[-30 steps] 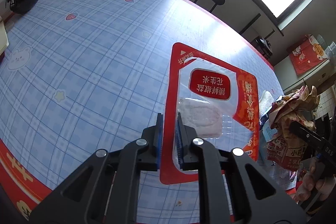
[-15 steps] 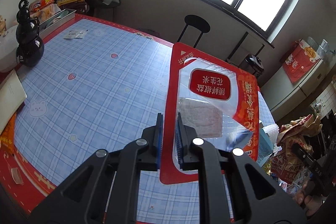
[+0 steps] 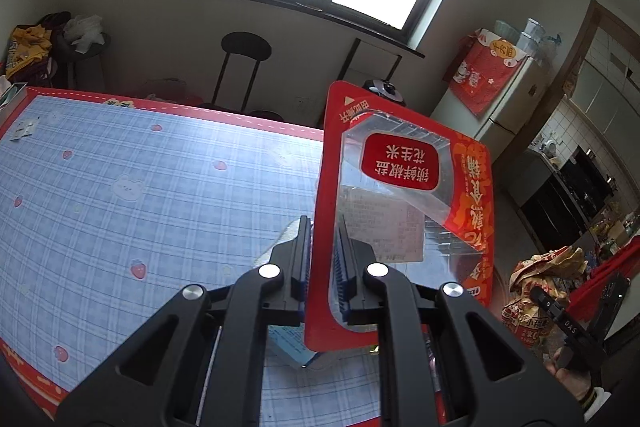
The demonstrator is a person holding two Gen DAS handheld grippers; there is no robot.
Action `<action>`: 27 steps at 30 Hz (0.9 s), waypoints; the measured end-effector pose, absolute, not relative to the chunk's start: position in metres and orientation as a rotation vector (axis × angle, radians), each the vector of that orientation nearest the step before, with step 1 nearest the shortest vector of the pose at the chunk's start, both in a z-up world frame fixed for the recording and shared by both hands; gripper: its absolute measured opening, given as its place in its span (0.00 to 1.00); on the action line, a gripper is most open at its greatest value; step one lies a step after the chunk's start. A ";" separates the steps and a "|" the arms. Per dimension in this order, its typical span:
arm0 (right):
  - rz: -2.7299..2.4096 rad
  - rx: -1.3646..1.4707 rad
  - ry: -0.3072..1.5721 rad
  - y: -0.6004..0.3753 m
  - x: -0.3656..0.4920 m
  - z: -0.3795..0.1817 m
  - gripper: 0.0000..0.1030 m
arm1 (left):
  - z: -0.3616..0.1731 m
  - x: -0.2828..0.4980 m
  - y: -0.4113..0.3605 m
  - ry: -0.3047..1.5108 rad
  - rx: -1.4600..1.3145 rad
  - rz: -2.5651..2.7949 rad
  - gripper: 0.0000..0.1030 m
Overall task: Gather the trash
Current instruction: 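Lift the food tray with the left gripper while the right lifts the brown paper bag, then drop the brown paper bag and food tray into the terracotta bin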
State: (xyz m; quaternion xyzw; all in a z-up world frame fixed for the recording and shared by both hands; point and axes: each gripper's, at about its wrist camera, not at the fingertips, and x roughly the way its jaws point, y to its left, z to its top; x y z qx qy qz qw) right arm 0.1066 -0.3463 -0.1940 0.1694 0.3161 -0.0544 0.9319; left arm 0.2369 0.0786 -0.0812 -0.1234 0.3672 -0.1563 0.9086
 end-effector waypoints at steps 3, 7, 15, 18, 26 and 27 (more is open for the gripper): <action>-0.206 0.343 0.668 -0.400 0.096 -0.201 0.49 | -0.081 0.233 0.036 0.760 -0.242 -0.362 0.14; -0.275 0.363 0.714 -0.466 0.100 -0.217 0.50 | -0.079 0.225 -0.002 0.759 -0.229 -0.373 0.14; -0.289 0.376 0.775 -0.527 0.149 -0.236 0.58 | -0.077 0.200 -0.017 0.753 -0.217 -0.293 0.14; -0.292 0.377 0.745 -0.537 0.159 -0.230 0.79 | -0.076 0.191 -0.015 0.751 -0.214 -0.270 0.14; -0.282 0.389 0.660 -0.561 0.144 -0.204 0.93 | -0.070 0.189 -0.041 0.744 -0.191 -0.300 0.14; -0.286 0.389 0.656 -0.563 0.139 -0.201 0.95 | -0.070 0.190 -0.047 0.745 -0.185 -0.312 0.14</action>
